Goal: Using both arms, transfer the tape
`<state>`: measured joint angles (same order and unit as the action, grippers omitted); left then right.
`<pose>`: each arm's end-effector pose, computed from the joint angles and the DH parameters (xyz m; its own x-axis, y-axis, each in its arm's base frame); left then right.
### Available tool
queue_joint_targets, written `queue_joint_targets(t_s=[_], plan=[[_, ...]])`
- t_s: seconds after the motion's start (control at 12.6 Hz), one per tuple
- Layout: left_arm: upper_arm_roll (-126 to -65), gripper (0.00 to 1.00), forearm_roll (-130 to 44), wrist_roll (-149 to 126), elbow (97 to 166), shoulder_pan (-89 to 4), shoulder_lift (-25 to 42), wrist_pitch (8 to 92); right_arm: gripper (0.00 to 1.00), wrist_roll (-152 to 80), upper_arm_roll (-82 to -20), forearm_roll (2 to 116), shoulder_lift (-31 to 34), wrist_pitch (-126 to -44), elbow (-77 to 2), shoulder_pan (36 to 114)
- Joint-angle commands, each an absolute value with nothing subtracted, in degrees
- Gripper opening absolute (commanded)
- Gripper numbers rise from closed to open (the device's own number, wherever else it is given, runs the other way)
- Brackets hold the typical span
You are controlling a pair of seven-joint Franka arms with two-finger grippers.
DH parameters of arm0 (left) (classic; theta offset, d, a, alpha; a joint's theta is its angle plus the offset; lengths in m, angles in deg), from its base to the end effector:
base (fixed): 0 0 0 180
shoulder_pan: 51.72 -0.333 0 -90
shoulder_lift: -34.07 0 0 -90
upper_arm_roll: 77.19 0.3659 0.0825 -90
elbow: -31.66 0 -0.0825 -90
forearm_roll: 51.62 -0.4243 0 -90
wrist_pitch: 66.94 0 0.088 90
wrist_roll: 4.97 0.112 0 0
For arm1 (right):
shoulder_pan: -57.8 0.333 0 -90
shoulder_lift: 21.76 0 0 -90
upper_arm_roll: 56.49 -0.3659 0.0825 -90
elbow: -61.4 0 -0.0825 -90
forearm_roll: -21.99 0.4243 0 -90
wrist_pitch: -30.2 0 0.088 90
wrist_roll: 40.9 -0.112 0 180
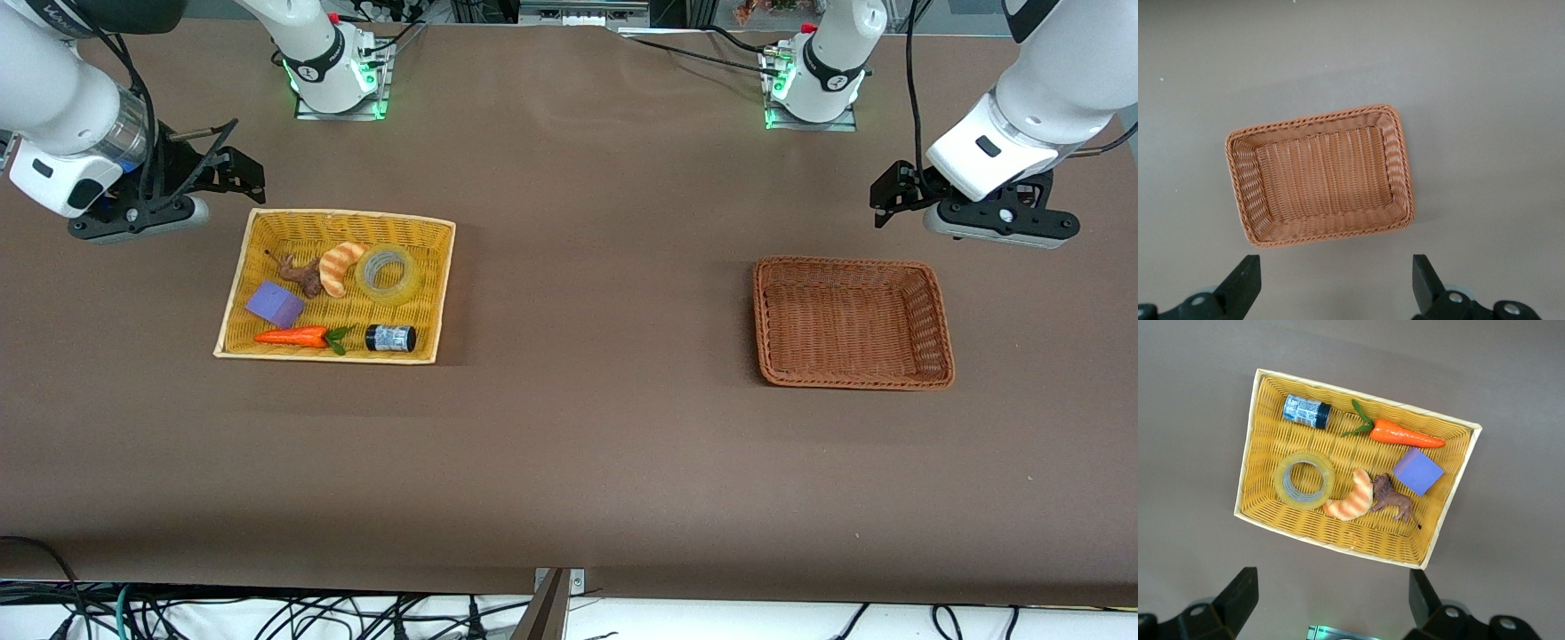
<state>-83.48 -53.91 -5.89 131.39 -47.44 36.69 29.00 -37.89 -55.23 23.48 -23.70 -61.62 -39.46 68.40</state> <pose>0.5733 -0.1042 0.6178 0.9850 -0.1715 -0.0201 -0.1722 -0.9840 -0.0450 0.5675 0.0960 0.5952 0.9696 0.2119 -0.1221 0.2095 -0.9773 -0.0329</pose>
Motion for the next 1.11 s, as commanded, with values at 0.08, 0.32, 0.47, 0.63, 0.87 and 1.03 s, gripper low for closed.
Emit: queue_joint_targets(t_s=[0.08,0.32,0.47,0.63,0.87,1.03], plan=[[-83.52,1.00,-52.94,-5.93,128.17,-47.24,35.13,26.85,1.00,-37.74,-55.79,21.64,-23.87,-61.55,-40.63,68.17],[-83.52,1.00,-52.94,-6.37,127.30,-46.98,34.60,26.84,1.00,-37.83,-55.79,21.55,-23.43,-63.84,-42.48,68.17],[-83.52,1.00,-52.94,-6.28,126.94,-46.98,34.34,26.49,1.00,-37.83,-55.79,21.46,-23.34,-66.29,-44.06,68.17],[-83.52,1.00,-52.94,-6.55,126.59,-46.63,34.25,26.58,1.00,-37.83,-55.88,21.46,-23.34,-69.37,-46.61,68.17],[-83.52,1.00,-52.94,-6.55,126.67,-46.54,34.25,26.49,1.00,-37.91,-55.88,21.37,-22.29,-75.41,-50.64,68.17],[-83.52,1.00,-52.94,-6.55,126.67,-46.54,34.25,26.49,1.00,-38.00,-55.96,21.46,-20.71,-82.79,-56.08,68.26]])
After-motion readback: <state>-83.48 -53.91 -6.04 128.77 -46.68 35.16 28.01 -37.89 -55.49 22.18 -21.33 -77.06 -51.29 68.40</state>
